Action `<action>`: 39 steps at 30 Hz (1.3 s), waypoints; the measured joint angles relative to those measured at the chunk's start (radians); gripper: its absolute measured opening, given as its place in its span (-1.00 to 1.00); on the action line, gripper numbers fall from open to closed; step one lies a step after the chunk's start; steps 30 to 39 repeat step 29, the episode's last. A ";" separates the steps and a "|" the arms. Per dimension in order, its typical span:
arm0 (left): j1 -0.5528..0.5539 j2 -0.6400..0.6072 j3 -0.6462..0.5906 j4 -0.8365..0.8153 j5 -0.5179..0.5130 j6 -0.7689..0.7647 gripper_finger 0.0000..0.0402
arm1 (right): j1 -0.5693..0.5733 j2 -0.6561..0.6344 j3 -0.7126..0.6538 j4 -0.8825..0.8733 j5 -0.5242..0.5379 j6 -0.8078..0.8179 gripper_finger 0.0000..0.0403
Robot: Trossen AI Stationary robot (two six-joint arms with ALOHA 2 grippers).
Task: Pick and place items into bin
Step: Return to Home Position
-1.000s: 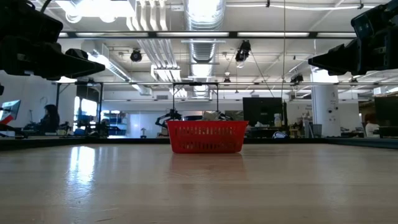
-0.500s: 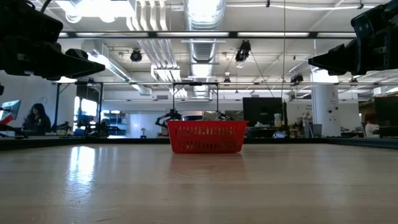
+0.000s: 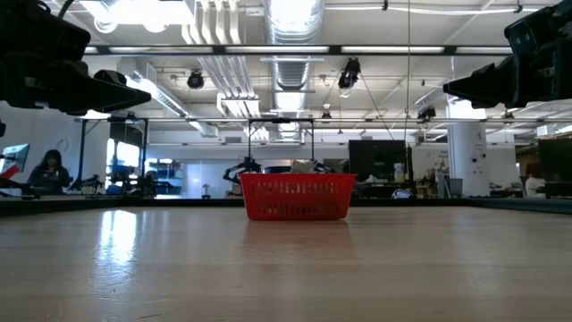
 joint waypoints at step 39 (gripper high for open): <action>0.000 0.002 0.000 0.000 0.000 0.000 -0.17 | 0.000 0.000 0.000 0.000 0.000 0.000 -0.65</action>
